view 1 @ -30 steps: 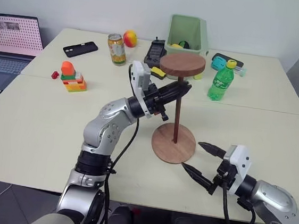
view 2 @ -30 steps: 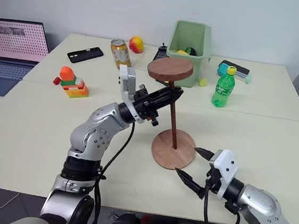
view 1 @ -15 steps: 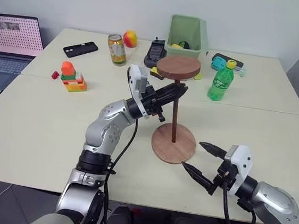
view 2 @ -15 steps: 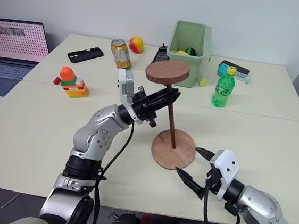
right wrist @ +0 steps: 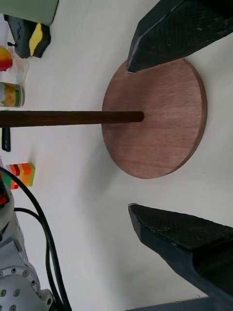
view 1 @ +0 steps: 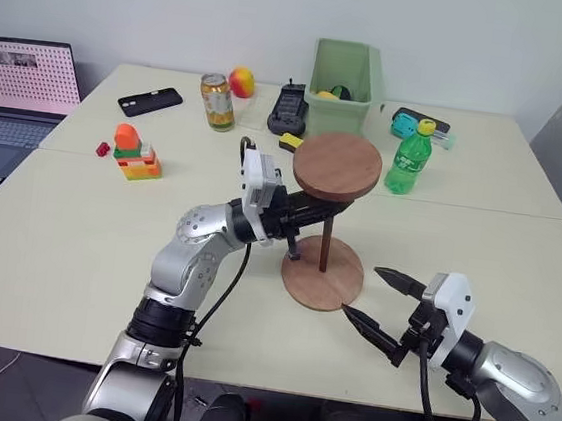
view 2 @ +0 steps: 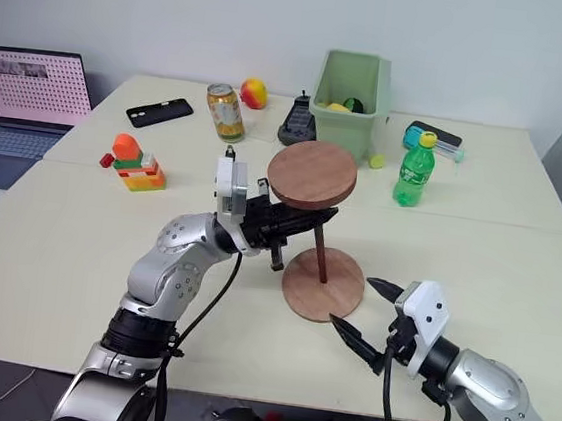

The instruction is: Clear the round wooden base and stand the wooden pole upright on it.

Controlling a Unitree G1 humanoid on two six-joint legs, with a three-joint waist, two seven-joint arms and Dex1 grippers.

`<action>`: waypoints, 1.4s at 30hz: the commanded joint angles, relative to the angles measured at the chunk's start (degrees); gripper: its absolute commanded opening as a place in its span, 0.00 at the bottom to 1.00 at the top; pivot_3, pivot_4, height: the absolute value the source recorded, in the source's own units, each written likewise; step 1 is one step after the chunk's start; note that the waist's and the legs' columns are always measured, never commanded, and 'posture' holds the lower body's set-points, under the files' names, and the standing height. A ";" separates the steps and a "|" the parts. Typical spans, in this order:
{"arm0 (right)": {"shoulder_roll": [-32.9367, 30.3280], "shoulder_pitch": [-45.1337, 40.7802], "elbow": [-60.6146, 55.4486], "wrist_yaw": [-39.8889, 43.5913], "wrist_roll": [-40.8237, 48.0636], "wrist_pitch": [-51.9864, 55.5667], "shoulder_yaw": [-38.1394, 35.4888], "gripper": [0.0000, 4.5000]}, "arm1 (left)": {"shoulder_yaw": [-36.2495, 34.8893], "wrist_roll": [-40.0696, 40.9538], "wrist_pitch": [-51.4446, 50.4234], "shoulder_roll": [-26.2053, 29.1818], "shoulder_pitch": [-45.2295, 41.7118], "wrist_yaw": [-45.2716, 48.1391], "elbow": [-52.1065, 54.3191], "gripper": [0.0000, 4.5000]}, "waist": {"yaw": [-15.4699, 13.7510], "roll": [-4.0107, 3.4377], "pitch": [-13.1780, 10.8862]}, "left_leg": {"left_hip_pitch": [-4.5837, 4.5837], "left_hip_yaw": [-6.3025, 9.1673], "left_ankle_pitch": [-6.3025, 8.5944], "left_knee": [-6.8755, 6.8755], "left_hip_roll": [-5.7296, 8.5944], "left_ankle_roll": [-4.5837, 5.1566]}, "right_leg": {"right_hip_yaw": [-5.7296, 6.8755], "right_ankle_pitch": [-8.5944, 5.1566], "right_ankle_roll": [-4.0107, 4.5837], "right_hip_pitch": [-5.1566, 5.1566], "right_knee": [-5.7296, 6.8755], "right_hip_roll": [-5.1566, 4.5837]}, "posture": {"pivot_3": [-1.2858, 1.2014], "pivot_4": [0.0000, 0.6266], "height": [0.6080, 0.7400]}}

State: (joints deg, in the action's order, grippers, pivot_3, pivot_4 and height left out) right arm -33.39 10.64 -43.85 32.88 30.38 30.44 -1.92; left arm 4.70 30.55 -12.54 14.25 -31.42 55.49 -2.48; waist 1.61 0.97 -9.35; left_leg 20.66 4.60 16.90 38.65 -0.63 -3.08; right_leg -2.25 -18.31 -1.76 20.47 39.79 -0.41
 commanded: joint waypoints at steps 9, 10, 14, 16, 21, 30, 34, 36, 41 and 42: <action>0.79 0.77 -1.56 -0.47 -0.01 -1.20 0.20 1.00 | 3.03 -5.18 -1.94 4.80 5.10 1.25 -8.49 0.06 | 0.39 -0.12 1.58 | -1.16 -0.02 0.04 -0.89 -0.13 -0.02 | -0.12 -0.25 -0.16 -1.18 -0.83 0.15 | 0.52 0.24 1.00; 0.82 0.81 -1.64 -0.50 -0.06 -1.16 0.33 1.00 | 3.20 -5.01 -2.15 4.84 5.31 1.39 -8.00 0.06 | 0.39 -0.13 1.66 | -1.16 -0.01 0.04 -0.89 -0.13 -0.03 | -0.13 -0.26 -0.17 -1.18 -0.84 0.15 | 0.52 0.24 1.00; 0.81 0.63 -1.48 -0.55 -0.15 -1.08 0.54 1.00 | 3.10 -4.08 -3.18 5.01 5.68 1.73 -6.87 0.14 | 0.35 -0.14 1.69 | -1.16 0.02 0.06 -0.90 -0.14 -0.06 | -0.15 -0.27 -0.17 -1.18 -0.85 0.15 | 0.52 0.24 1.00; 0.76 0.42 -1.28 -0.50 -0.12 -1.06 0.55 1.00 | 2.86 -2.94 -4.33 5.25 5.59 2.19 -5.77 0.23 | 0.39 -0.21 1.64 | -1.16 0.03 0.06 -0.91 -0.14 -0.07 | -0.16 -0.27 -0.18 -1.17 -0.86 0.15 | 0.52 0.24 1.00; 0.17 -0.71 0.30 0.72 0.33 -1.19 -0.01 1.00 | 1.05 0.41 -10.11 6.80 3.57 2.26 0.66 0.47 | -0.09 0.09 0.44 | 0.26 0.12 0.01 -0.66 -0.19 -0.12 | -0.02 -0.07 0.08 0.39 -0.60 0.23 | 0.52 0.24 1.00; -4.08 -4.80 6.14 7.63 1.26 -1.32 -1.74 1.00 | -2.66 3.40 -19.49 21.78 3.91 10.72 10.50 0.86 | -0.73 0.00 0.23 | 1.12 0.08 0.02 -0.69 -0.07 -0.11 | -0.04 -0.02 0.11 1.16 -0.77 -0.23 | 0.52 0.24 1.00; -9.33 -6.41 10.05 14.39 2.55 -1.43 -3.72 1.00 | -3.77 2.43 -18.41 31.92 4.29 17.66 9.25 0.99 | 0.06 -0.20 -0.16 | 1.05 0.11 0.03 -0.71 -0.04 -0.10 | 0.02 -0.01 0.14 1.16 -0.69 -0.07 | 0.52 0.24 1.00; -13.85 -10.33 15.60 20.27 4.71 0.39 -5.54 1.00 | -5.36 -1.35 -20.14 39.41 4.48 16.81 6.12 0.99 | 0.05 -0.23 -0.24 | 1.05 0.10 0.03 -0.73 -0.05 -0.09 | 0.05 -0.01 0.14 1.15 -0.71 -0.06 | 0.52 0.24 1.00; -17.69 -15.93 23.35 26.64 6.23 1.23 -6.20 1.00 | -7.75 -4.67 -17.77 44.90 5.29 16.29 1.55 0.99 | -0.02 -0.21 -0.54 | 1.09 0.07 0.04 -0.73 -0.07 -0.07 | 0.09 -0.01 0.15 1.15 -0.75 -0.05 | 0.52 0.24 1.00; -17.75 -17.03 24.63 27.19 5.98 1.16 -5.89 1.00 | -7.54 -5.48 -17.03 45.20 5.49 16.47 0.88 0.99 | -0.02 -0.21 -0.54 | 1.12 0.06 0.04 -0.73 -0.07 -0.07 | 0.13 -0.01 0.15 1.16 -0.75 -0.06 | 0.52 0.24 1.00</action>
